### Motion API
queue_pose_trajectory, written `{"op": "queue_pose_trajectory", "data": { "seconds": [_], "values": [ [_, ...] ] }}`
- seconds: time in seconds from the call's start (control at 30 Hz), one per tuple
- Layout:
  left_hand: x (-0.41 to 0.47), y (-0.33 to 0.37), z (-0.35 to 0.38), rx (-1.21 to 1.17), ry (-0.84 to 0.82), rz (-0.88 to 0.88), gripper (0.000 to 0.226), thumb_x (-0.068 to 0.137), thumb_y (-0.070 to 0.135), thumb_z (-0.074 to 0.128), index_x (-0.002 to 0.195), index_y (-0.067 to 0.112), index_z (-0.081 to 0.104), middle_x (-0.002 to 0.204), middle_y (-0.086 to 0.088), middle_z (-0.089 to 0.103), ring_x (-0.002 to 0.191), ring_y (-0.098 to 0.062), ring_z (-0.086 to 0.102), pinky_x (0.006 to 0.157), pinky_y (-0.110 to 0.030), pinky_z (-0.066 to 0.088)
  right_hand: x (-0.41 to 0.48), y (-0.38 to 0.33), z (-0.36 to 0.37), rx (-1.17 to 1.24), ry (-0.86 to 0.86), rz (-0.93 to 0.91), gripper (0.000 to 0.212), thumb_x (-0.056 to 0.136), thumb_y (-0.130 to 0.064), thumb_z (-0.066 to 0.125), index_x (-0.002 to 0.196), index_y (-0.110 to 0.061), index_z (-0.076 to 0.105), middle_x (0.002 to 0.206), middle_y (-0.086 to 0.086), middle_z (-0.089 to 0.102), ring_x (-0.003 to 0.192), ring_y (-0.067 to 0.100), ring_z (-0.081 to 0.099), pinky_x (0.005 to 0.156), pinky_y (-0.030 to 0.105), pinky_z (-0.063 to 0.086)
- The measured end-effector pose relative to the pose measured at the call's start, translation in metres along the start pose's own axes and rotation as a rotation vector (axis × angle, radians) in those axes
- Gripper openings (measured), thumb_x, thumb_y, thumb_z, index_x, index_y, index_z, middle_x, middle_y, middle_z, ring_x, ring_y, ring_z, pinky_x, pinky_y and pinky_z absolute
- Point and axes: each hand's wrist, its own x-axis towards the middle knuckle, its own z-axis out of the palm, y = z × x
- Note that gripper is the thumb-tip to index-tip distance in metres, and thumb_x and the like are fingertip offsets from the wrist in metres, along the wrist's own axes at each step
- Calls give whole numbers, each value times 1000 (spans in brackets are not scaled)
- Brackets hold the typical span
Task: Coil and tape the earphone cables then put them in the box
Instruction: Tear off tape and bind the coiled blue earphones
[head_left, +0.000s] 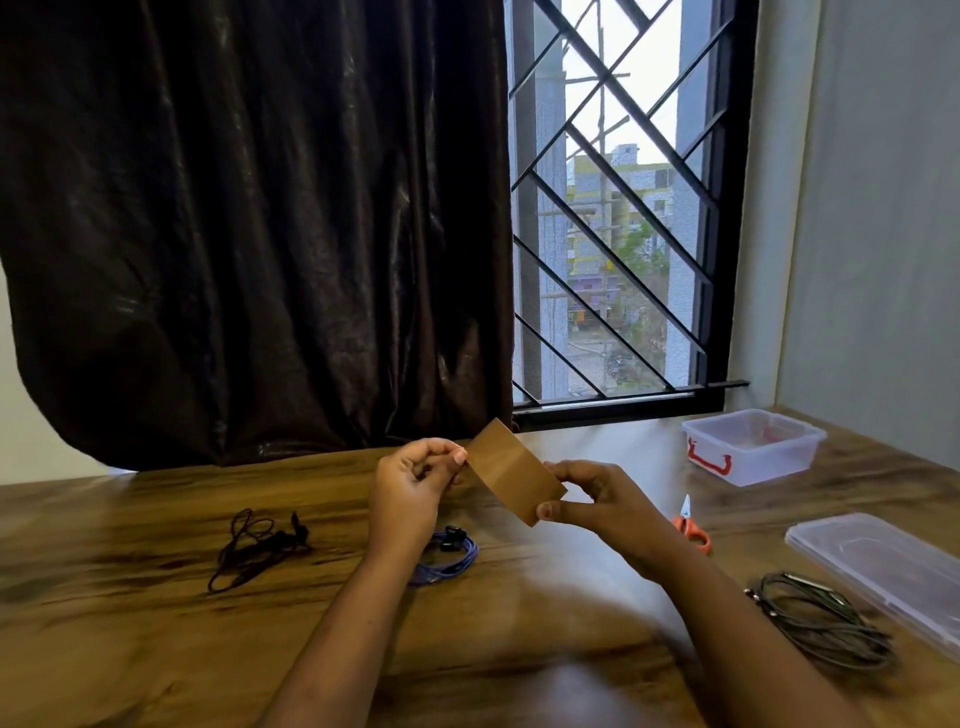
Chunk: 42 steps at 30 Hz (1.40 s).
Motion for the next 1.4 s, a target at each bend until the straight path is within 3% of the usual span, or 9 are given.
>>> {"op": "queue_pose_trajectory", "data": {
  "seconds": [0.43,0.57,0.63,0.8,0.87,0.97,1.07,1.23,1.4],
  "values": [
    [-5,0,4,69,12,2,17,88,6,61,78,17,68,76,-1,70,71,-7,67,63,-14,51,1,10,-1,7,25,41,24,72,-17,80,93,-27,74,112,1,66,113,14,56,100,42,46],
    [-8,-3,10,201,47,7,16,91,10,58,80,19,66,72,3,67,67,-18,62,60,-32,51,2,12,0,5,15,45,23,75,-15,79,94,-27,72,111,1,66,113,14,57,98,39,47],
    [-7,-2,11,213,68,30,16,91,11,58,80,20,66,72,3,67,69,-19,63,62,-33,52,3,12,1,4,21,41,24,75,-16,78,95,-27,71,112,1,66,113,15,57,96,36,47],
    [-5,-2,7,224,32,71,22,91,16,59,110,24,68,93,14,68,84,-2,64,74,-22,55,3,10,3,7,18,15,22,77,-15,77,93,-28,72,111,-1,67,113,12,57,96,33,47],
    [-5,-2,7,218,9,51,18,92,17,58,104,21,71,93,9,70,81,-1,66,71,-20,55,3,10,2,17,22,8,21,76,-15,78,91,-30,72,111,0,67,112,13,57,96,34,47],
    [-4,0,6,171,32,43,12,89,10,61,88,16,72,73,3,69,62,0,62,58,-15,50,5,13,0,-8,16,16,21,76,-18,79,91,-30,71,112,0,66,114,15,56,96,34,46],
    [-2,1,5,117,32,6,12,88,5,61,82,11,69,70,-1,67,57,1,61,54,-12,47,7,19,1,-36,28,32,32,67,-34,83,97,-28,71,118,3,62,117,18,54,98,39,46],
    [-1,-2,7,308,17,41,15,94,10,53,82,15,61,75,1,63,65,-8,59,53,-13,46,7,19,-1,-51,-6,38,28,75,-22,80,101,-25,71,117,-1,64,115,15,55,96,35,46],
    [-3,-7,10,577,27,191,17,96,10,45,83,18,51,89,3,51,76,-7,49,58,-13,34,9,19,1,-170,31,26,24,76,-26,79,98,-29,70,112,-2,64,107,14,57,84,24,44]
  ]
}}
